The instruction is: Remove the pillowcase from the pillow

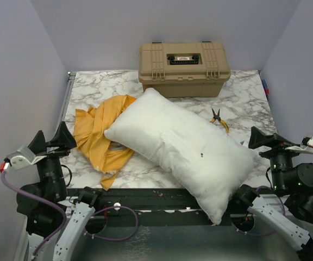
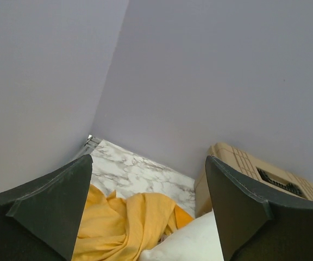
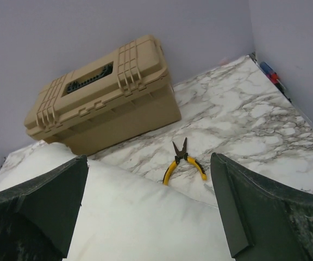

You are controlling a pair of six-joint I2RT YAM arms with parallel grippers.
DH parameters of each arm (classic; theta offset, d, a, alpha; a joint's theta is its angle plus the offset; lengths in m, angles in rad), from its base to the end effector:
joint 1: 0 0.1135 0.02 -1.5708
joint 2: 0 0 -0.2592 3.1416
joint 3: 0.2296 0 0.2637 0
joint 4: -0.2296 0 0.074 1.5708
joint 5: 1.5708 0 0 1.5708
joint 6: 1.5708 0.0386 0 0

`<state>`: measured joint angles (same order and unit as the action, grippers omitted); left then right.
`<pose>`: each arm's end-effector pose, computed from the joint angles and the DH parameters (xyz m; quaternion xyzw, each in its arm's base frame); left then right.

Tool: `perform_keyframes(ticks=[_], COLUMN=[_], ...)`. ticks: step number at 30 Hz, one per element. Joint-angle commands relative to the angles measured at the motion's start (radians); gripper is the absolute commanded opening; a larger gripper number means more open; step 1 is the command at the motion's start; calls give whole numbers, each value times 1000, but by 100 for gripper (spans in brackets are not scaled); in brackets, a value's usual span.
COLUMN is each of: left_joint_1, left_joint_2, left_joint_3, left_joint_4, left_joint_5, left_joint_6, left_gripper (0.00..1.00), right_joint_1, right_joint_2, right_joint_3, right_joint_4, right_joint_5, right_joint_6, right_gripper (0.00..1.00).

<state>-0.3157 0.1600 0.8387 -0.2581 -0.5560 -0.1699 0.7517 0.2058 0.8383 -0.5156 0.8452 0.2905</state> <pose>0.0289 0.0120 0.4063 -0.1916 0.5384 -0.0491 0.8191 0.0466 0.0041 0.3783 0.1598 0.6601 0.1029 0.7267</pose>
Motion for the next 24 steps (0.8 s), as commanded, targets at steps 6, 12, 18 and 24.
perform_keyframes(ticks=[6,12,18,24], left_joint_1=[-1,-1,0,-1], left_joint_2=[-123,-115,-110,-106], left_joint_3=[-86,-108,-121,-117], left_joint_4=[-33,-33,-26,-24], left_joint_5=[-115,-89,-70,-70], left_joint_6=[5,-26,-45,-49], left_gripper=[86,86,86,86], right_joint_1=[-3,-2,-2,-2], right_joint_2=[-184,-277,-274,-274], right_joint_3=[-106,-162,-168,-171], right_joint_4=[-19,7,2,3], right_joint_5=[104,123,115,115], right_joint_6=[-23,-27,-18,-19], right_gripper=[100,100,100,100])
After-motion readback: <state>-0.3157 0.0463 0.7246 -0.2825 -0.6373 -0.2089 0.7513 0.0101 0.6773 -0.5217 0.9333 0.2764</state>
